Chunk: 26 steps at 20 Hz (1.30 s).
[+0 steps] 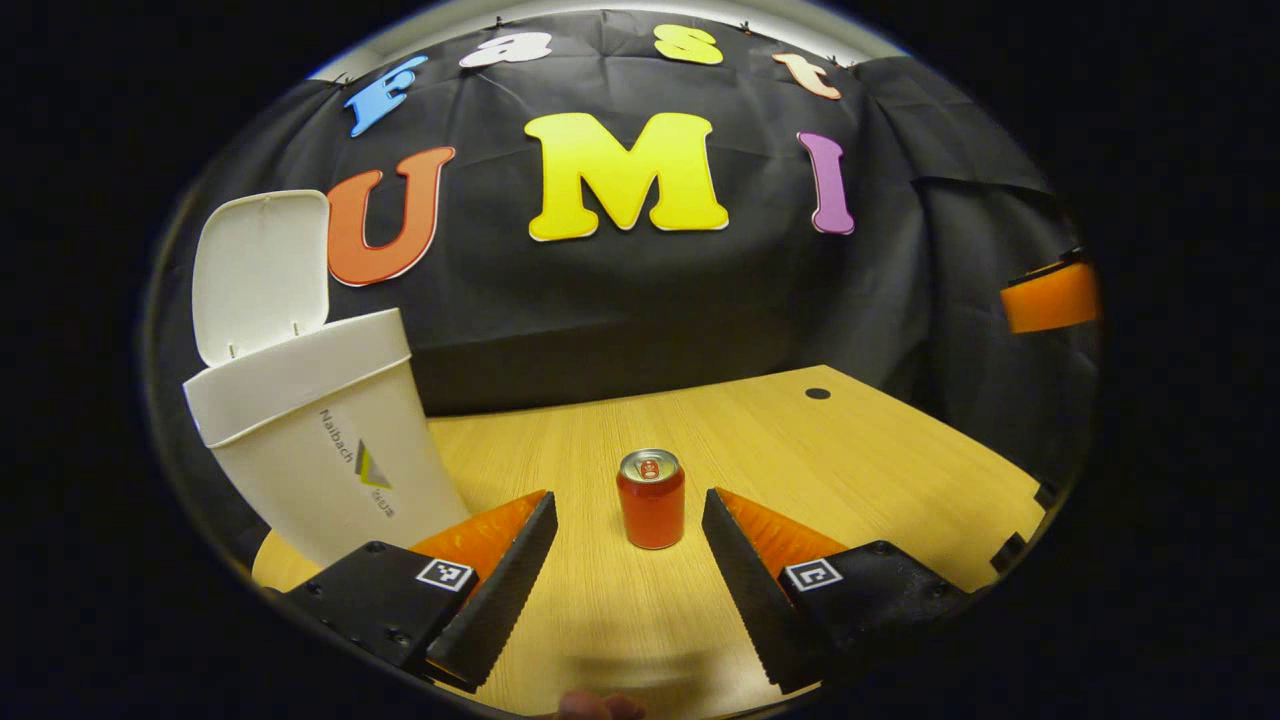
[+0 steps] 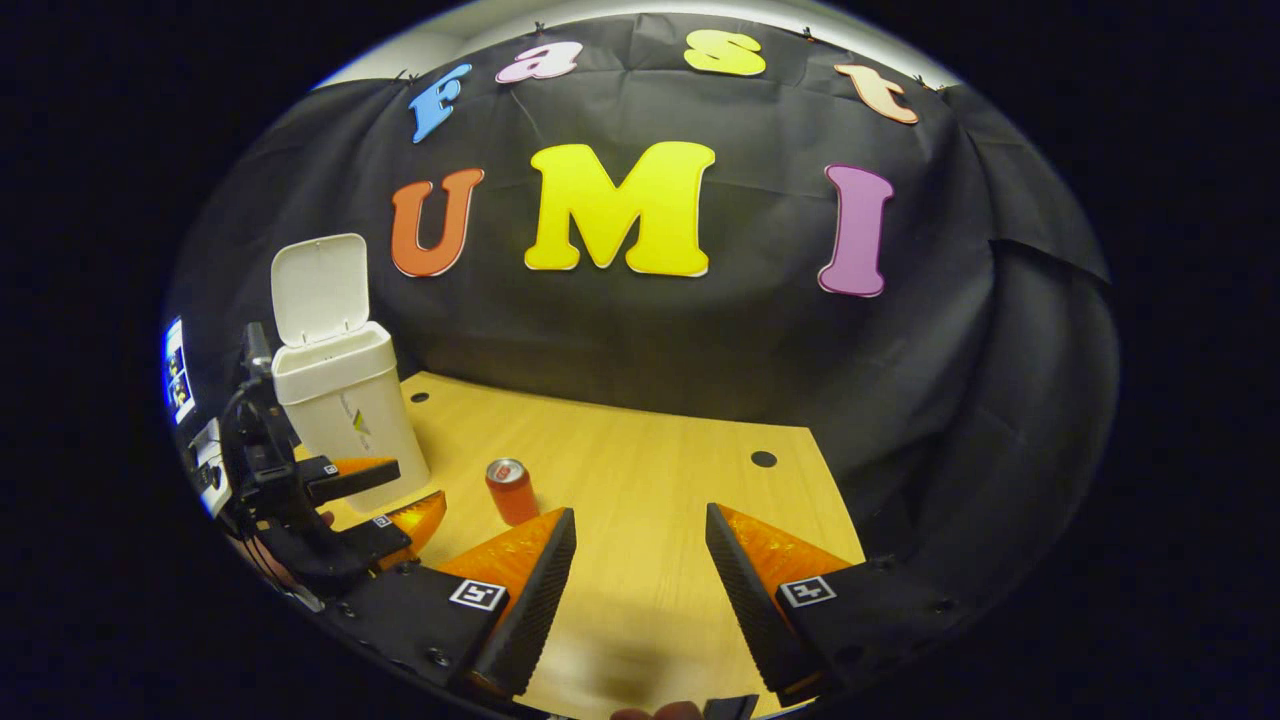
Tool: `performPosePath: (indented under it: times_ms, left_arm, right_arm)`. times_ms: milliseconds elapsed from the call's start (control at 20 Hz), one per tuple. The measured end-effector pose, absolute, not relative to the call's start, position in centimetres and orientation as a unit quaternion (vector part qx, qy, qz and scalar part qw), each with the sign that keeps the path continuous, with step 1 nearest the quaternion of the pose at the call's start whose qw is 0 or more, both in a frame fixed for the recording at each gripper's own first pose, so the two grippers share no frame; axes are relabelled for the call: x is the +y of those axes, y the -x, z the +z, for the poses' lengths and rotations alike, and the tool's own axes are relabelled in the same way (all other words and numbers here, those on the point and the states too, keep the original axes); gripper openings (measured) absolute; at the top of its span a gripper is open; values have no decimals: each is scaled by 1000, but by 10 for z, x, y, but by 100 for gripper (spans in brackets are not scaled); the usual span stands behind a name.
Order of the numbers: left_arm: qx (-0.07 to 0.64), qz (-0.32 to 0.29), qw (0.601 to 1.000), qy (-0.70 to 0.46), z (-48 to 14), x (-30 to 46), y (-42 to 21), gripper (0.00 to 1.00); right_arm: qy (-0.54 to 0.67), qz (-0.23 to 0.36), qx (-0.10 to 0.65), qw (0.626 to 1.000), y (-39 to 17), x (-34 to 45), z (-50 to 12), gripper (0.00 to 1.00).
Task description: Press the lid of the desktop garbage bin to open it, pick up the crumpled paper on the desktop and throw it into the bin, then pick up the pop can on the desktop and drop it into the bin, and finally close the garbage bin lid.
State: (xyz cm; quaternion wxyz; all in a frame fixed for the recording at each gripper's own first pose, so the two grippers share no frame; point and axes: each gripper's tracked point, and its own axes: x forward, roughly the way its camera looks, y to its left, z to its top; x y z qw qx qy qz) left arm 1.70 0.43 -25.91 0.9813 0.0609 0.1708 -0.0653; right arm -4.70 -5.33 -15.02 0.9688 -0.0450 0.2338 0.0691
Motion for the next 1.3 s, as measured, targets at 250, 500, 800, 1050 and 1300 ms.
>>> performPosePath:
  times_ms: [250, 500, 800, 1050, 1300]
  left_arm:
    - [200, -68, 976, -52, -307, -8, -44, 97]
    - [219, -62, 973, -41, -339, -10, -63, 97]
    - [218, -52, 974, -43, -354, -9, -82, 97]
    - [214, -50, 974, -53, -362, -8, -98, 97]
    - [215, -49, 974, -56, -370, -7, -111, 97]
  right_arm:
    - [26, 51, 261, 964, 59, -73, -171, 83]
    - [28, 56, 275, 959, 57, -78, -180, 83]
    - [39, 85, 292, 952, 54, -64, -189, 83]
    - [59, 112, 302, 945, 51, -44, -197, 84]
    - [57, 132, 302, 942, 39, -30, -197, 84]
